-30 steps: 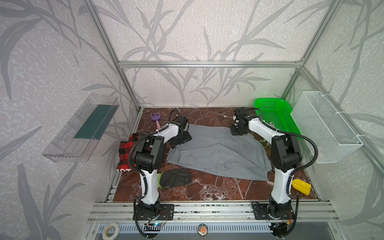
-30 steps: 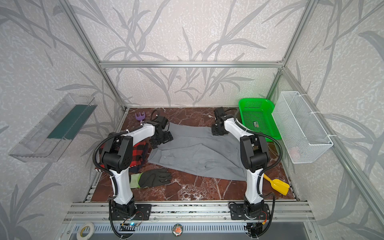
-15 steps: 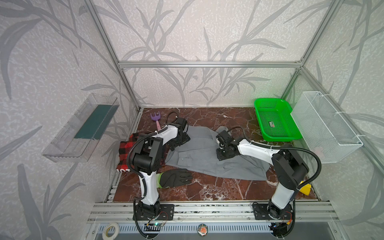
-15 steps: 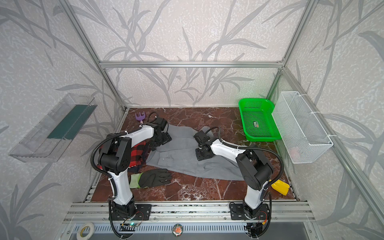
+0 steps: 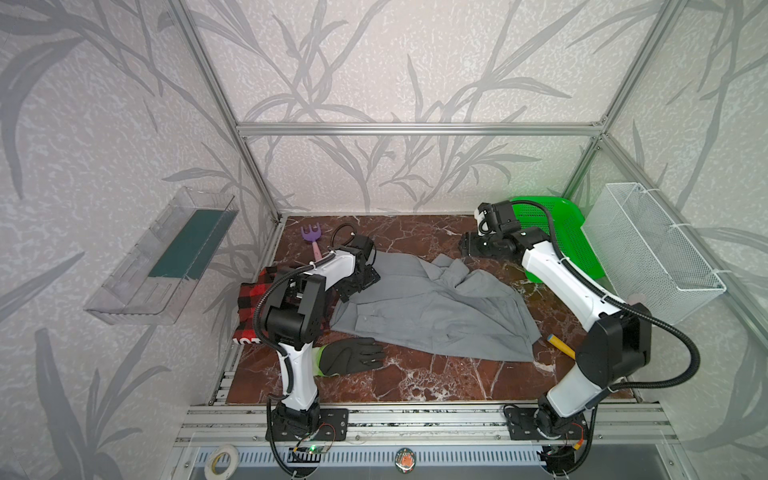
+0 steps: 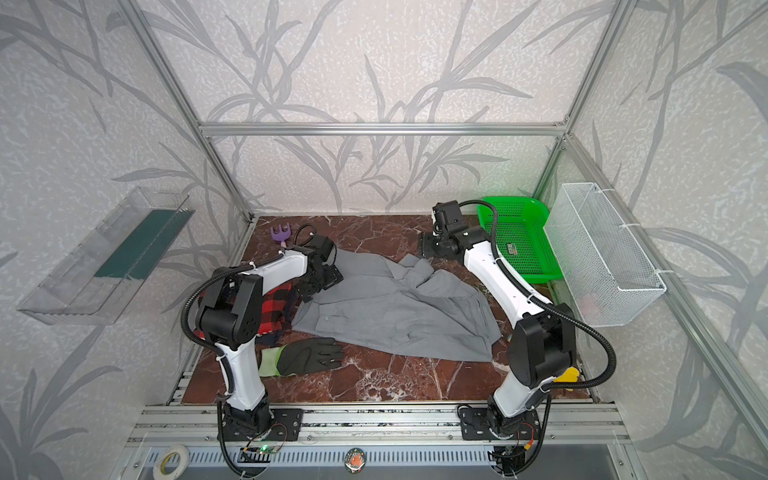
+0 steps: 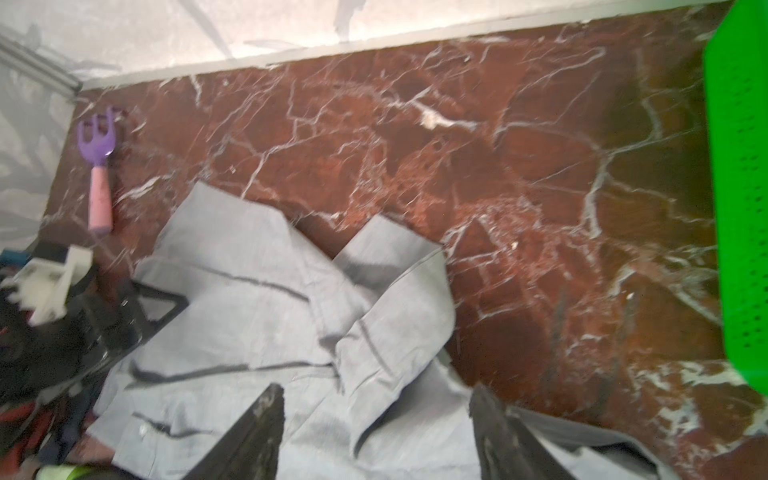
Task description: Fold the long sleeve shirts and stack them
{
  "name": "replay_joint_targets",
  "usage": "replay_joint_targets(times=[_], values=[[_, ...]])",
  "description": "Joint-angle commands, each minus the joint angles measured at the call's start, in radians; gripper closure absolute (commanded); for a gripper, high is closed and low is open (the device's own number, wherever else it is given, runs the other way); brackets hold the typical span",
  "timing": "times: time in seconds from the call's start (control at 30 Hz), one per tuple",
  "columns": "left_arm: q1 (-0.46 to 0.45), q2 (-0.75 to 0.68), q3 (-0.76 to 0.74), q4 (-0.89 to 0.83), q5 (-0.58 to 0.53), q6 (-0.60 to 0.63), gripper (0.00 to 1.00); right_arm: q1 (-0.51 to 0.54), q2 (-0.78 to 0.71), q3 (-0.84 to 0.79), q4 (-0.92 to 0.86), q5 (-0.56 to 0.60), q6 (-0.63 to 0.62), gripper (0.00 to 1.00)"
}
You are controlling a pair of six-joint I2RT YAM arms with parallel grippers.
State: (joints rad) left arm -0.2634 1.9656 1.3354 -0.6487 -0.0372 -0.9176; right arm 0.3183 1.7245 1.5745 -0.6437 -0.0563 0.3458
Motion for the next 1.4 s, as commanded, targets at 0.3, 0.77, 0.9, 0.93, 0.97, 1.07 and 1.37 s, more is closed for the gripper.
replay_joint_targets(times=[0.3,0.77,0.9,0.93,0.97,1.07,1.37], values=[[0.007,0.010,-0.028,-0.037,-0.021,-0.021,0.01,-0.086,0.290,0.036,-0.112,-0.159,-0.035,0.30],[0.007,0.008,-0.047,-0.021,-0.023,-0.030,0.01,-0.077,0.215,-0.040,-0.032,-0.214,0.000,0.87],[0.007,0.020,-0.050,-0.018,-0.016,-0.036,0.01,-0.040,0.130,-0.026,-0.046,-0.112,-0.038,1.00],[0.007,0.023,-0.051,-0.016,-0.013,-0.039,0.01,-0.028,0.116,-0.025,-0.047,-0.089,-0.047,1.00],[0.007,0.028,-0.051,-0.016,-0.012,-0.041,0.01,-0.013,0.102,-0.025,-0.048,-0.066,-0.058,1.00],[0.007,0.032,-0.057,-0.014,-0.010,-0.043,0.01,0.023,0.075,-0.024,-0.058,-0.003,-0.084,1.00],[0.006,0.036,-0.079,-0.004,-0.004,-0.049,0.01,0.162,-0.107,-0.239,0.176,0.027,-0.140,0.95]])
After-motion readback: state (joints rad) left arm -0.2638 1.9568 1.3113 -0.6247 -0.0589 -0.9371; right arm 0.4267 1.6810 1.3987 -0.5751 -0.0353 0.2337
